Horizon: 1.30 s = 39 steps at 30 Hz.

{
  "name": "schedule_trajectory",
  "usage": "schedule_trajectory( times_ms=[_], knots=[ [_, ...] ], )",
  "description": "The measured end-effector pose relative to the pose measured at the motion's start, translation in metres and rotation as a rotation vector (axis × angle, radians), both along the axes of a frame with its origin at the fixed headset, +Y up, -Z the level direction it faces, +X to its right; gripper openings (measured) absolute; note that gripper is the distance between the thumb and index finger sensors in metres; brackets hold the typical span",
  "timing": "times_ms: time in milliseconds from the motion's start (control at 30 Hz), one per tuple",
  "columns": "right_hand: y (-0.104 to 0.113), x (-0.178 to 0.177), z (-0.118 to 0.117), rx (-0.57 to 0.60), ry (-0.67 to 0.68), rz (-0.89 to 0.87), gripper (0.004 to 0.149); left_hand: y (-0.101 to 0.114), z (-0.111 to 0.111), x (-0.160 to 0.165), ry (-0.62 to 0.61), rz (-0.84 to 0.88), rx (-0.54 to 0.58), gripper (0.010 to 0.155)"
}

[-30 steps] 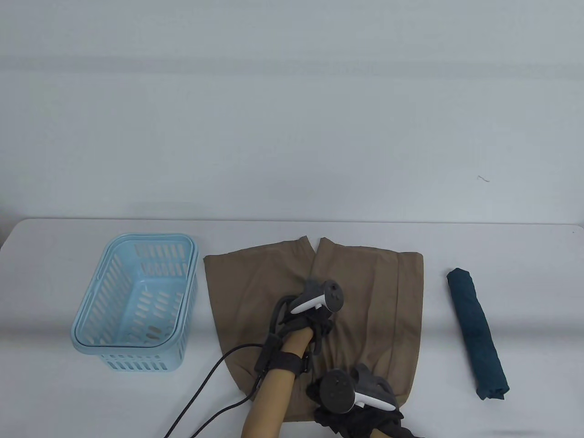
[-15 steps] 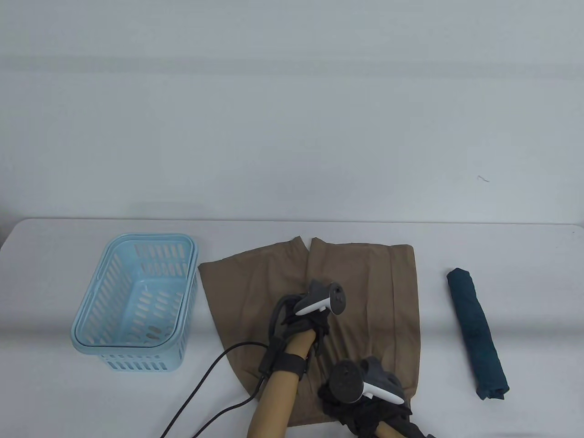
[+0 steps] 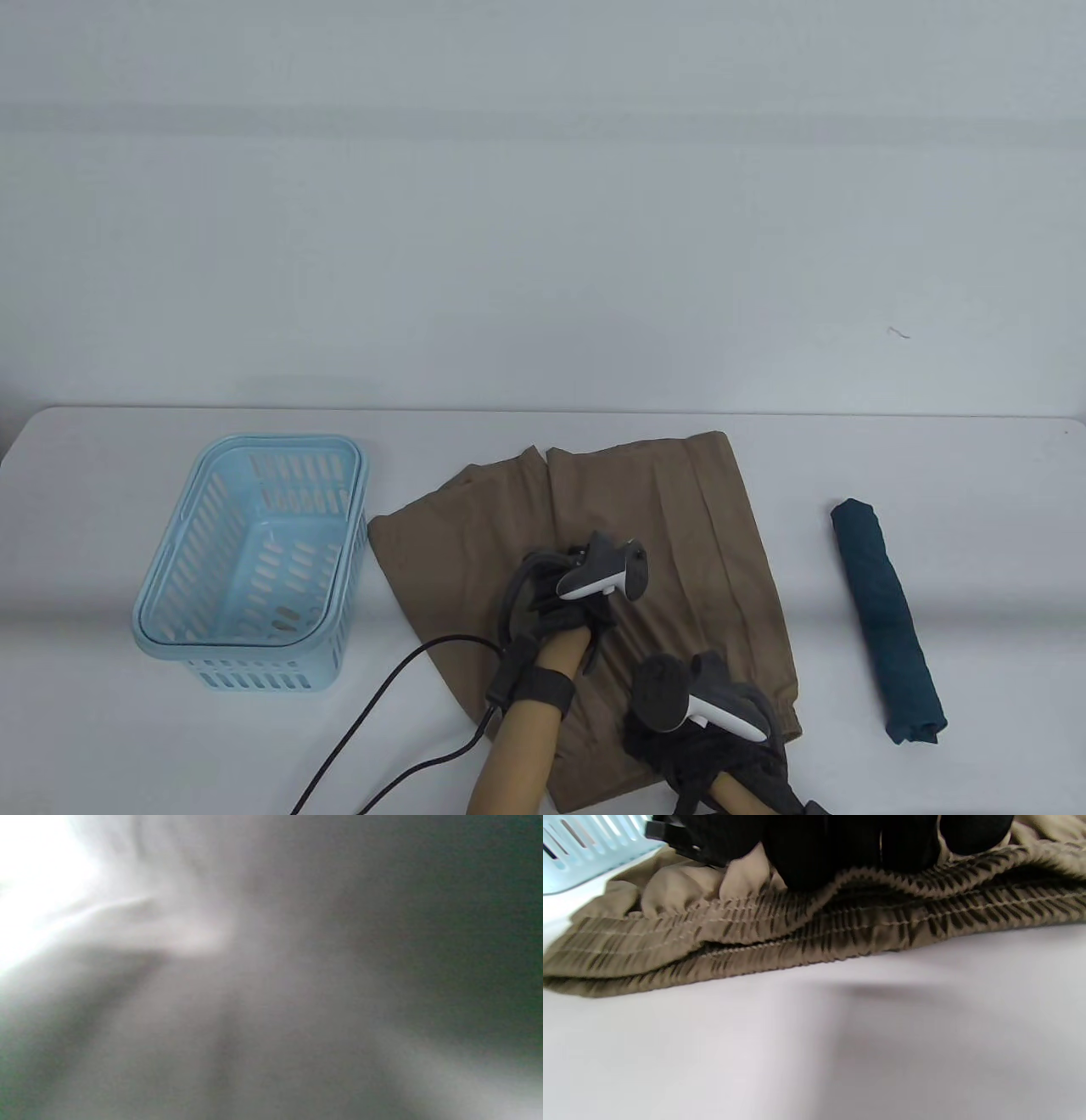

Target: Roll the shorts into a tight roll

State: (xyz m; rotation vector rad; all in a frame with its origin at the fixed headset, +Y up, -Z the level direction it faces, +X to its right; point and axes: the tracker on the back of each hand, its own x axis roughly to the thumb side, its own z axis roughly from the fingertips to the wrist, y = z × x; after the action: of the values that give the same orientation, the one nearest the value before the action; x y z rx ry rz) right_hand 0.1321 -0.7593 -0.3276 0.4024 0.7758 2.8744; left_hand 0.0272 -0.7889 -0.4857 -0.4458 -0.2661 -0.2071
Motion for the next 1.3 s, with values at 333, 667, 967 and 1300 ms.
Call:
schedule_trajectory(
  times_ms=[333, 667, 967, 1300],
  knots=[
    [0.001, 0.022, -0.006, -0.023, -0.156, 0.104, 0.053, 0.001, 0.007, -0.001, -0.002, -0.003, 0.013, 0.059],
    [-0.002, 0.031, -0.016, 0.013, -0.217, 0.212, 0.056, 0.0, 0.013, -0.002, 0.008, -0.015, 0.013, 0.061],
    [-0.008, 0.041, -0.029, 0.021, -0.254, 0.309, 0.059, -0.001, 0.017, -0.006, 0.039, -0.007, -0.024, 0.067],
    [-0.01, 0.056, -0.057, -0.037, -0.36, 0.247, 0.061, 0.002, 0.016, -0.012, 0.069, -0.001, -0.03, 0.065]
  ],
)
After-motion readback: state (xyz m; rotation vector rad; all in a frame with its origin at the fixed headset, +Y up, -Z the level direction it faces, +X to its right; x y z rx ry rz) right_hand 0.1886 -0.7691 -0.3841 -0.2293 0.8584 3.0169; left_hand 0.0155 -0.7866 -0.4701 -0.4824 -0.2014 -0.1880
